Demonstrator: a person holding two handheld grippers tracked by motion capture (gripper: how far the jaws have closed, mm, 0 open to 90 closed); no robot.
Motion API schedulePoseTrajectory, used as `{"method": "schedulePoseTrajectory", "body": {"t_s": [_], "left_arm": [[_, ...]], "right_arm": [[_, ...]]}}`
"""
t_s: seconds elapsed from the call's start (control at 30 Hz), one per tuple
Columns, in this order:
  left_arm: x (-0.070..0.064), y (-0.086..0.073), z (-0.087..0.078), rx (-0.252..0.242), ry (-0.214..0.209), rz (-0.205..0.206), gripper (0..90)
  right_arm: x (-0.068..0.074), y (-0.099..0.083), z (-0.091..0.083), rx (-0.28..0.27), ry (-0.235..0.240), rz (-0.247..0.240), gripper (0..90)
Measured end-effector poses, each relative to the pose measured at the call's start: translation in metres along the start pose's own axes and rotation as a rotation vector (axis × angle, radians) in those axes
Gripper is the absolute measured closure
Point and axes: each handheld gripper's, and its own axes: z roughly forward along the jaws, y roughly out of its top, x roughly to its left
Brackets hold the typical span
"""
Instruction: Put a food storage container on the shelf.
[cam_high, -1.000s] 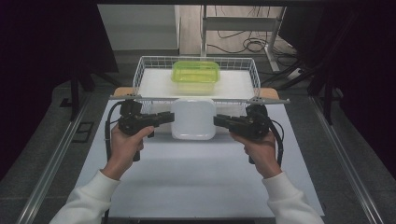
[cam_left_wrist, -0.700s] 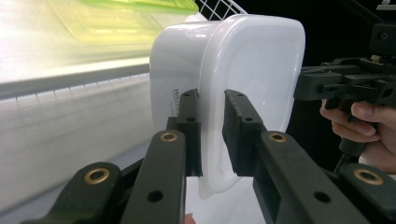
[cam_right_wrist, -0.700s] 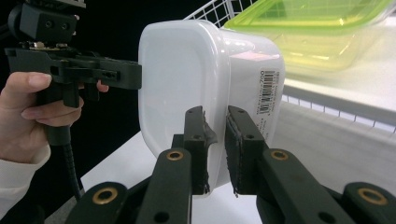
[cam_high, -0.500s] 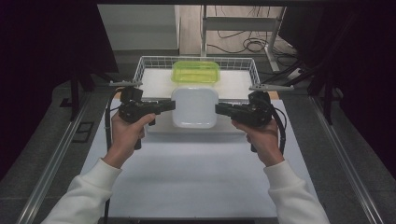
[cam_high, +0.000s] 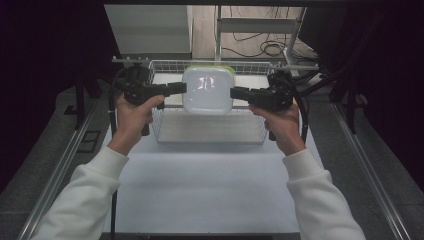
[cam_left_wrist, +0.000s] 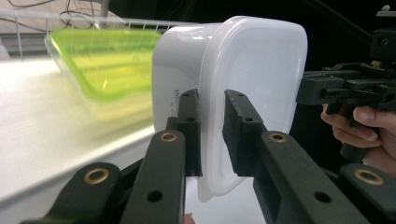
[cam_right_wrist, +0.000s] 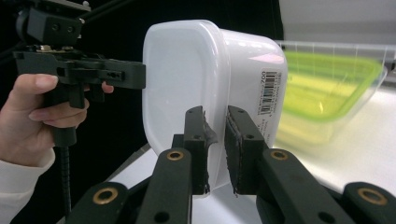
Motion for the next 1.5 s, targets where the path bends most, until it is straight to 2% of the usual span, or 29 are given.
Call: {"method": "schedulePoseTrajectory", "body": {"t_s": [0.07,0.1,0.13,0.2,0.23,0.27,0.37,0.4,0.47,0.53,0.57,0.6,0.67,0.7,0.77,0.83,1.0,1.13,1.17,1.2,1.23,1.3,1.33,1.37,1.4,1.43,1.5], "left_arm": [[0.0,0.004,0.0,-0.001,0.0,0.001,77.1],[0.0,0.01,0.001,-0.003,0.001,0.006,77.1],[0.001,0.017,0.002,-0.003,0.004,0.008,77.0],[0.002,0.022,0.003,-0.001,0.004,0.007,77.0],[0.004,0.029,0.006,0.001,0.001,0.001,77.0],[0.004,0.029,0.006,0.001,0.001,0.001,77.0],[0.011,0.043,0.012,0.012,0.003,-0.009,77.0],[0.011,0.043,0.012,0.012,0.003,-0.009,77.0],[0.017,0.051,0.018,0.023,0.011,-0.018,77.1],[0.021,0.053,0.02,0.027,0.008,-0.03,77.0],[0.027,0.057,0.025,0.035,0.003,-0.056,76.9],[0.027,0.057,0.025,0.035,0.003,-0.056,76.9],[0.036,0.062,0.033,0.042,0.013,-0.085,76.8],[0.036,0.062,0.033,0.042,0.013,-0.085,76.7],[0.045,0.068,0.042,0.057,0.013,-0.113,76.6],[0.05,0.07,0.046,0.064,0.008,-0.136,76.5],[0.056,0.074,0.053,0.076,0.009,-0.157,76.7],[0.069,0.073,0.059,0.095,-0.012,-0.214,76.7],[0.069,0.073,0.059,0.095,-0.012,-0.214,76.9],[0.074,0.074,0.059,0.089,-0.033,-0.251,77.1],[0.074,0.074,0.059,0.089,-0.033,-0.251,77.3],[0.08,0.075,0.061,0.09,-0.067,-0.307,78.0],[0.08,0.075,0.061,0.09,-0.067,-0.307,78.4],[0.084,0.076,0.063,0.085,-0.077,-0.342,78.6],[0.084,0.076,0.063,0.085,-0.077,-0.342,78.6],[0.088,0.077,0.065,0.081,-0.079,-0.37,78.7],[0.093,0.078,0.068,0.078,-0.082,-0.393,78.6]], "right_arm": [[-0.001,0.009,0.0,-0.005,0.004,0.001,78.8],[-0.001,0.009,0.0,-0.005,0.004,0.001,78.8],[-0.005,0.017,0.0,-0.008,0.005,0.002,78.8],[-0.006,0.02,0.001,-0.008,0.006,0.005,78.9],[-0.01,0.027,0.002,-0.009,0.01,0.012,78.9],[-0.01,0.027,0.002,-0.009,0.01,0.012,78.9],[-0.019,0.039,0.006,-0.007,0.015,0.027,78.9],[-0.019,0.039,0.006,-0.007,0.015,0.027,78.9],[-0.03,0.046,0.013,0.004,0.022,0.053,79.2],[-0.033,0.048,0.015,0.005,0.027,0.064,79.1],[-0.04,0.05,0.019,0.013,0.031,0.088,79.1],[-0.04,0.05,0.019,0.013,0.031,0.088,79.1],[-0.049,0.053,0.025,0.013,0.031,0.113,79.0],[-0.052,0.053,0.027,0.016,0.03,0.128,79.0],[-0.057,0.055,0.032,0.022,0.023,0.142,79.0],[-0.062,0.057,0.035,0.027,0.023,0.156,79.0],[-0.075,0.06,0.041,0.041,0.021,0.201,79.0],[-0.082,0.061,0.047,0.063,0.018,0.233,78.5],[-0.082,0.061,0.047,0.063,0.018,0.233,78.5],[-0.085,0.062,0.049,0.065,0.019,0.254,78.1],[-0.085,0.062,0.049,0.065,0.019,0.254,78.1],[-0.09,0.064,0.053,0.076,0.011,0.293,77.2],[-0.09,0.064,0.053,0.076,0.011,0.293,77.2],[-0.094,0.066,0.056,0.081,0.003,0.327,76.3],[-0.094,0.066,0.056,0.081,0.003,0.327,76.3],[-0.097,0.068,0.058,0.082,-0.008,0.347,75.4],[-0.099,0.07,0.062,0.082,-0.022,0.373,74.5]]}}
